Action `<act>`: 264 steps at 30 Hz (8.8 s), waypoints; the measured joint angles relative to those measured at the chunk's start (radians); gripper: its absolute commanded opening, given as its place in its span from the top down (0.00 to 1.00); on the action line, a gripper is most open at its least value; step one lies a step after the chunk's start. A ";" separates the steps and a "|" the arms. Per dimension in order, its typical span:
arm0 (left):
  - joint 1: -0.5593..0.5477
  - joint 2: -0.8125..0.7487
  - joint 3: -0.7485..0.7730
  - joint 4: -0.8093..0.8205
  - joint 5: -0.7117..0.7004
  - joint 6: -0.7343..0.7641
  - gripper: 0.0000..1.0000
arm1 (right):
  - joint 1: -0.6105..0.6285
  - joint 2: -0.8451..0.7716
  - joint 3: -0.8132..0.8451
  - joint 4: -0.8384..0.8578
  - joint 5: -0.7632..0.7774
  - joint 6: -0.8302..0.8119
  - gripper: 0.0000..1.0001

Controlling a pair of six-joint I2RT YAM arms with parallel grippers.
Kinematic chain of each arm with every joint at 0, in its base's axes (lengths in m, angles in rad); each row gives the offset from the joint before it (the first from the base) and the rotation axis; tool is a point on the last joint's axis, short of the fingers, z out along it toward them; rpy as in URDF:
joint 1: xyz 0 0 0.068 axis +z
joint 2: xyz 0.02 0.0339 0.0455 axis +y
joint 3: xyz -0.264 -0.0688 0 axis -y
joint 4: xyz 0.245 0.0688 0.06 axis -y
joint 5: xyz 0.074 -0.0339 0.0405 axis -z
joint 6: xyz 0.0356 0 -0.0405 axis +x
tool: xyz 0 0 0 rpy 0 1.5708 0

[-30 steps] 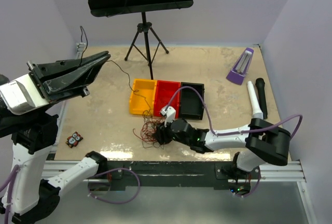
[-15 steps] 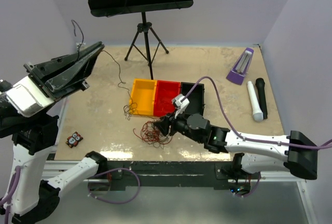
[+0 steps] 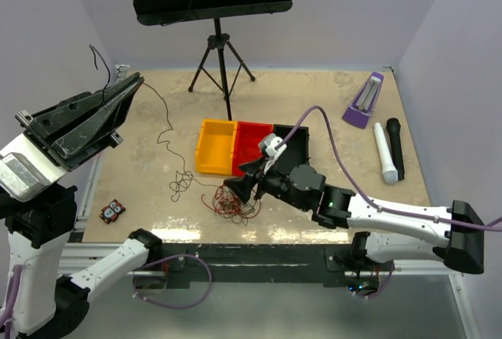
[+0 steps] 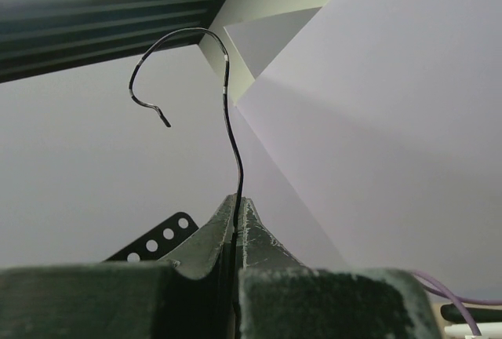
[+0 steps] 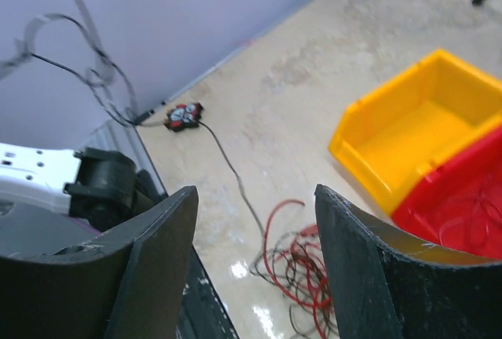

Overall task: Untangle the cables
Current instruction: Untie the cable, then place the cable in the bin.

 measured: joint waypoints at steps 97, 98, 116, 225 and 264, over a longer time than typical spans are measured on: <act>0.000 0.041 0.171 0.029 -0.008 0.291 1.00 | 0.045 0.314 0.312 0.061 -0.216 -0.219 0.47; 0.000 0.040 0.168 0.029 -0.008 0.291 1.00 | 0.045 0.303 0.312 0.069 -0.218 -0.216 0.47; 0.000 0.033 0.152 0.042 -0.005 0.291 1.00 | 0.050 0.299 0.502 0.071 -0.270 -0.209 0.12; -0.034 -0.009 -0.394 -0.139 0.251 0.073 1.00 | 0.064 -0.034 0.352 -0.272 0.229 -0.111 0.10; -0.034 0.020 -0.390 -0.079 0.352 -0.165 1.00 | 0.066 0.179 0.423 0.161 0.219 -0.411 0.21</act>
